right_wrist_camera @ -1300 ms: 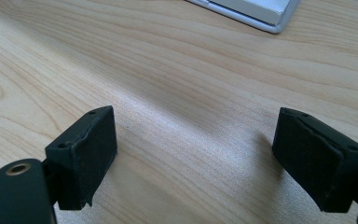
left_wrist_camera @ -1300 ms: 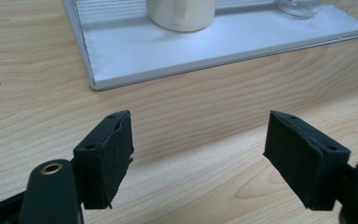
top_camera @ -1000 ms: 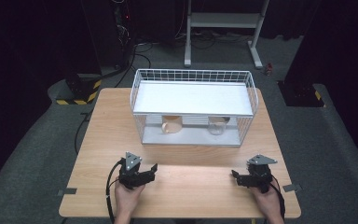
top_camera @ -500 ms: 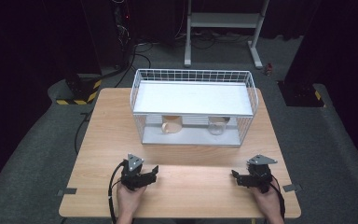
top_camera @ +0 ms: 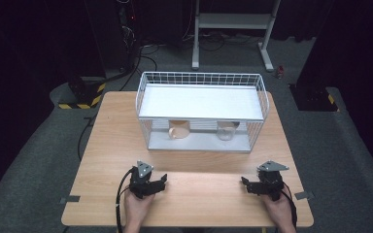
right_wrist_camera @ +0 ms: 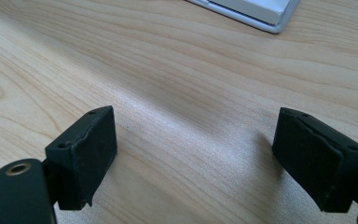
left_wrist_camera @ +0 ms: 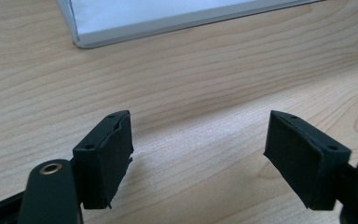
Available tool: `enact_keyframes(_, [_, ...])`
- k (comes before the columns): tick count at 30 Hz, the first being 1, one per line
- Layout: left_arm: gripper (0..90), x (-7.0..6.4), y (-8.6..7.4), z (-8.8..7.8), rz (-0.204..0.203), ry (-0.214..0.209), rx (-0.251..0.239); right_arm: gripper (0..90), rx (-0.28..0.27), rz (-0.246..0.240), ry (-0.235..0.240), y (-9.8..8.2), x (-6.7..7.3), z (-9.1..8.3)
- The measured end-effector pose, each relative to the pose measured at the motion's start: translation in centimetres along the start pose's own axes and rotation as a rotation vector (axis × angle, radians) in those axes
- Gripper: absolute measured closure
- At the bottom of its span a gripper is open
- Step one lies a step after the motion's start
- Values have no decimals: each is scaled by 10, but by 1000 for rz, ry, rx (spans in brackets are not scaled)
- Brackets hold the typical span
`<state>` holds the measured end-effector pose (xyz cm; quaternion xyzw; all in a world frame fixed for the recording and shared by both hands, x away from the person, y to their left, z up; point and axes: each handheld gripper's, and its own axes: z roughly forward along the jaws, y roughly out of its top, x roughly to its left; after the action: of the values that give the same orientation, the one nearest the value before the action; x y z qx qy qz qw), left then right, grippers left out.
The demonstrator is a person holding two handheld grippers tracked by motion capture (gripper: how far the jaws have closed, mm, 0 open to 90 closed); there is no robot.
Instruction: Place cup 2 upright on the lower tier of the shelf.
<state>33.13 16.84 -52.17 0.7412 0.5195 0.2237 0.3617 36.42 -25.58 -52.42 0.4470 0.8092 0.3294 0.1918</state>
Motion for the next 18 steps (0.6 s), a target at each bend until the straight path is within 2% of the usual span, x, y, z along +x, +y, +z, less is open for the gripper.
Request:
enact_keyframes(4, [233,-2,-3,4,15,12,16,135,0,0,0,0,0,0])
enact_keyframes(5, [233,-3,-3,5,8,11,20,135,0,0,0,0,0,0])
enact_keyframes(12, [221,-5,-2,7,41,38,40,135,0,3,0,0,0,0])
enact_keyframes(18, [212,-5,-2,8,35,42,40,135,0,3,0,0,0,0])
